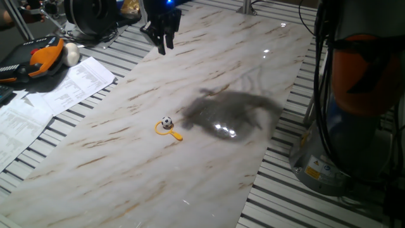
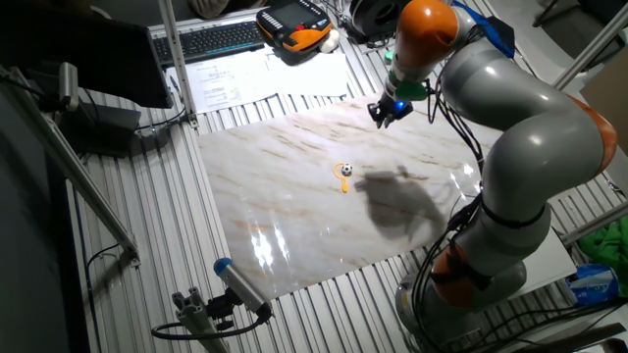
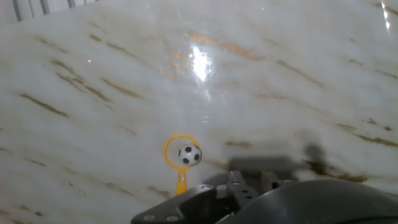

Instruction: Remove the bubble ring from the ball

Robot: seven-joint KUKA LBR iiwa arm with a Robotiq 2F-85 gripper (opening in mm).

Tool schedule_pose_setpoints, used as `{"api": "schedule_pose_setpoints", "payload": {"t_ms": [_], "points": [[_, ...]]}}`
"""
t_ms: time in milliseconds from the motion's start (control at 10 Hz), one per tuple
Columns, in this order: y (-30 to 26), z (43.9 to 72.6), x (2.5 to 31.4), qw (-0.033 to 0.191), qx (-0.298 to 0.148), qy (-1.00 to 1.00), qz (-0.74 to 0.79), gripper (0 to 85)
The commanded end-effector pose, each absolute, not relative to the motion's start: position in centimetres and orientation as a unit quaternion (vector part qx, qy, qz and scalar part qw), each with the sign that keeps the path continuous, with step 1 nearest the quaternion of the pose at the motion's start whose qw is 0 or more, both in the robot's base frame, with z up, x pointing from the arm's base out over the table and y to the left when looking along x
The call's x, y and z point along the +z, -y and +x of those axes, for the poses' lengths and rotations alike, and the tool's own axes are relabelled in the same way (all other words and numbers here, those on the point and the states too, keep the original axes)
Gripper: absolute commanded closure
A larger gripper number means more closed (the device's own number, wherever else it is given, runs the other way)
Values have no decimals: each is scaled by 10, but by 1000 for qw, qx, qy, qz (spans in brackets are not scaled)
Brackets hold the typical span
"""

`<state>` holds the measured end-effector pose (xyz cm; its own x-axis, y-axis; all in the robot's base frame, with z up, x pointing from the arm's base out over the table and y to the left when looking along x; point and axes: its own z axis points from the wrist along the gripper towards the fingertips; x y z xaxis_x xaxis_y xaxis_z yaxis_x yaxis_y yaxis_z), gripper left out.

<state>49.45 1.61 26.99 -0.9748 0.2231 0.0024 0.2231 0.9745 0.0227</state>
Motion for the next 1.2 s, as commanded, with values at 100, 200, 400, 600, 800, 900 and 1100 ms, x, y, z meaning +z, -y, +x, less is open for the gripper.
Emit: {"api": "schedule_pose_setpoints", "payload": {"t_ms": [100,200,400,600,800,900,1100], "points": [[-21,488,268,7,16,-992,121,850],[-23,485,265,16,18,-992,127,850],[-27,480,251,51,9,-989,136,850],[-29,478,248,43,15,-986,159,850],[-36,473,248,36,25,-983,177,850],[-40,472,249,38,15,-983,181,850],[-46,473,252,47,-2,-981,189,850]]}}
